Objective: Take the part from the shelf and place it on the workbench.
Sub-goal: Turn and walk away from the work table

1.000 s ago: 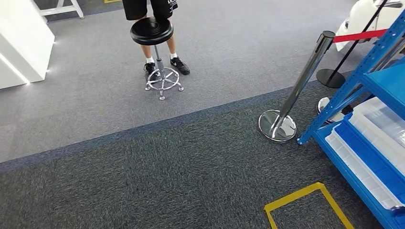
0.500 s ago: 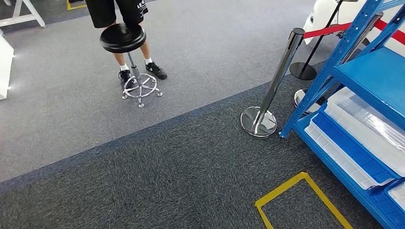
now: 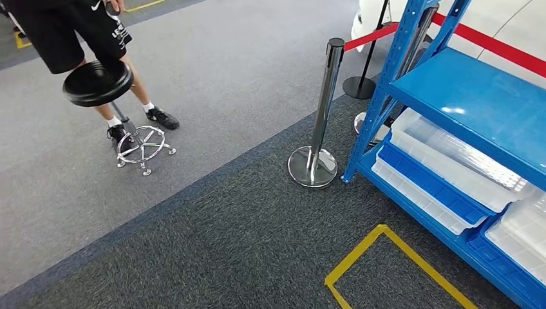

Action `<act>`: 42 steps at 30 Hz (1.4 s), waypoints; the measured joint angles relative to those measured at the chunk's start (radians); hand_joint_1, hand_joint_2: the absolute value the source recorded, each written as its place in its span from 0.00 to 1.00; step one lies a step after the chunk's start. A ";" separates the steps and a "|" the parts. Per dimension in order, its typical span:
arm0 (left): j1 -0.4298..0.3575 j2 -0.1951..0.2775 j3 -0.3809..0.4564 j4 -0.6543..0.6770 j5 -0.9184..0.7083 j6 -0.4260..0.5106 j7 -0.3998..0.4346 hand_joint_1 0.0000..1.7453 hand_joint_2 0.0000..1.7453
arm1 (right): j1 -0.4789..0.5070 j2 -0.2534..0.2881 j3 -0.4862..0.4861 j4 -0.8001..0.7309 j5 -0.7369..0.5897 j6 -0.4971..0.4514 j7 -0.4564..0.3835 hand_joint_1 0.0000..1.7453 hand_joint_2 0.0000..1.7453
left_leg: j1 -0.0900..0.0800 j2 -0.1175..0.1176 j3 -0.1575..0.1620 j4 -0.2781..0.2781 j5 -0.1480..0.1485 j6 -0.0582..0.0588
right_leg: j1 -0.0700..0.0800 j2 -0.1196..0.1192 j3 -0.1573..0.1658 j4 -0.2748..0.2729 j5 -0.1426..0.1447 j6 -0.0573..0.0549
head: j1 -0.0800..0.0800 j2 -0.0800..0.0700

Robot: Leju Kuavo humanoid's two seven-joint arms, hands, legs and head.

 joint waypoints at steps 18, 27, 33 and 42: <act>0.000 0.001 0.002 0.004 0.004 -0.002 -0.003 0.00 0.00 | 0.002 -0.018 -0.003 0.021 0.014 -0.002 -0.009 0.00 0.00 | -0.022 0.075 0.249 -0.203 0.049 0.037 | 0.019 -0.126 -0.193 0.039 0.102 0.017 | 0.006 0.000; -0.016 0.002 0.005 0.006 0.010 0.000 0.002 0.00 0.00 | -0.012 -0.026 -0.005 0.035 0.024 -0.002 -0.019 0.00 0.00 | -0.008 0.018 0.116 0.066 -0.074 -0.003 | 0.009 -0.045 -0.151 0.003 0.126 -0.017 | 0.003 0.000; -0.013 0.003 0.010 0.006 0.014 -0.005 0.016 0.00 0.00 | -0.012 -0.026 -0.008 0.047 0.026 -0.002 -0.022 0.00 0.00 | -0.008 -0.037 0.138 -0.155 0.074 0.006 | 0.004 0.018 -0.134 0.010 0.111 0.003 | 0.003 0.000; -0.011 0.002 0.011 0.007 0.014 -0.006 0.018 0.00 0.00 | -0.012 -0.034 -0.016 0.056 0.027 -0.004 -0.022 0.00 0.00 | -0.006 0.031 0.154 -0.192 0.114 0.051 | 0.001 -0.064 -0.243 0.241 -0.018 0.052 | 0.014 0.000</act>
